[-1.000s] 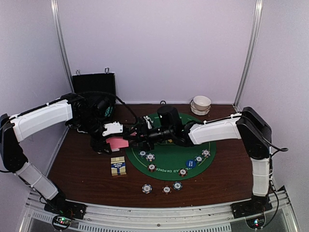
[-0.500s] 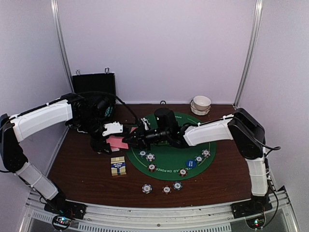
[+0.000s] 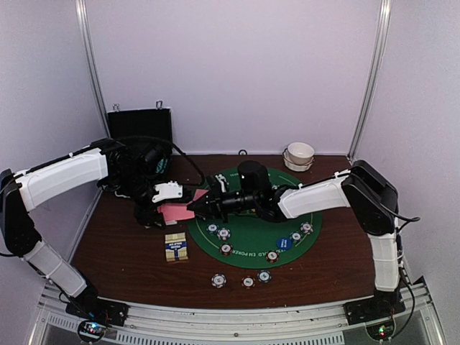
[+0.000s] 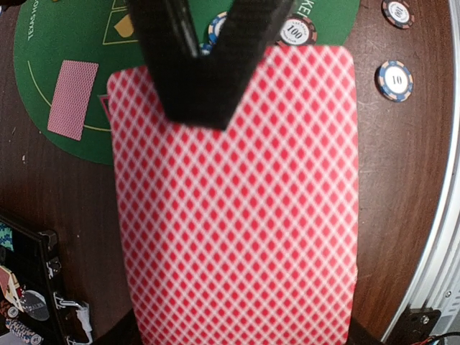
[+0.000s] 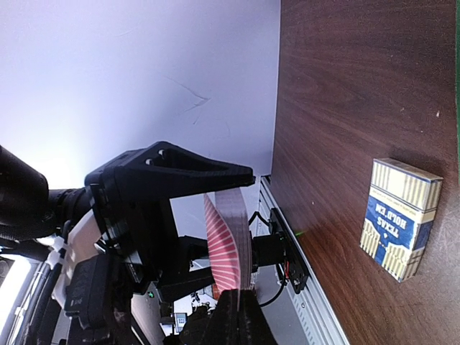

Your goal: Distribute texas hold em gaming equipment

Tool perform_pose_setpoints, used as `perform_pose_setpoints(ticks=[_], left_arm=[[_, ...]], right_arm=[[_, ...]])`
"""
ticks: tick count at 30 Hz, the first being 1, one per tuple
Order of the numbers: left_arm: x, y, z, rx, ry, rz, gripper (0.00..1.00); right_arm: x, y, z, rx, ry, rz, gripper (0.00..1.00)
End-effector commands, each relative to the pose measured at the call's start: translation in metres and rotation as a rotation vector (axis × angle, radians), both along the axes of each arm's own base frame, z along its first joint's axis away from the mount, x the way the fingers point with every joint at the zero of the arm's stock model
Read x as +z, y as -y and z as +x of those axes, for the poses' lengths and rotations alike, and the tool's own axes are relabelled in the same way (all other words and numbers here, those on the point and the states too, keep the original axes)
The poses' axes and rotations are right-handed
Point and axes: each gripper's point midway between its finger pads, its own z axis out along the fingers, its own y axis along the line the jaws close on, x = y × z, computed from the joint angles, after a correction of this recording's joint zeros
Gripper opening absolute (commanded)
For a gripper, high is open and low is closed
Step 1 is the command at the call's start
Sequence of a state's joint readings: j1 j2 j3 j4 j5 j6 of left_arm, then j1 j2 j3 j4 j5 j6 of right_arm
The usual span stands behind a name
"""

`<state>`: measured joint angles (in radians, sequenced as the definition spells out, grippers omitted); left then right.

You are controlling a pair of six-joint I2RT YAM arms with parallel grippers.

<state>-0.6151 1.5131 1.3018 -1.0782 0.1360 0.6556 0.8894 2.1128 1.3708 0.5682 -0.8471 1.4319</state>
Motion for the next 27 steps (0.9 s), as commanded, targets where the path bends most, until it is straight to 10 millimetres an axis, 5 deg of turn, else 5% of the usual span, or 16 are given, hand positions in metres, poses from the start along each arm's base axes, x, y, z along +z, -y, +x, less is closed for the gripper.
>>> perform_pose_setpoints(ticks=[1, 12, 20, 27], left_arm=[[0.005, -0.001, 0.003, 0.006, 0.017, -0.009, 0.0], [0.003, -0.002, 0.003, 0.003, 0.013, 0.001, 0.0], [0.006, -0.003, 0.001, 0.002, 0.011, -0.002, 0.0], [0.007, -0.004, 0.0, 0.001, 0.01, 0.003, 0.0]], right_arm=[[0.034, 0.023, 0.01, -0.022, 0.037, 0.059, 0.0], [0.013, 0.109, 0.065, -0.145, 0.061, -0.087, 0.0], [-0.026, 0.2, 0.137, -0.29, 0.105, -0.36, 0.0], [-0.046, 0.238, 0.196, -0.391, 0.146, -0.464, 0.0]])
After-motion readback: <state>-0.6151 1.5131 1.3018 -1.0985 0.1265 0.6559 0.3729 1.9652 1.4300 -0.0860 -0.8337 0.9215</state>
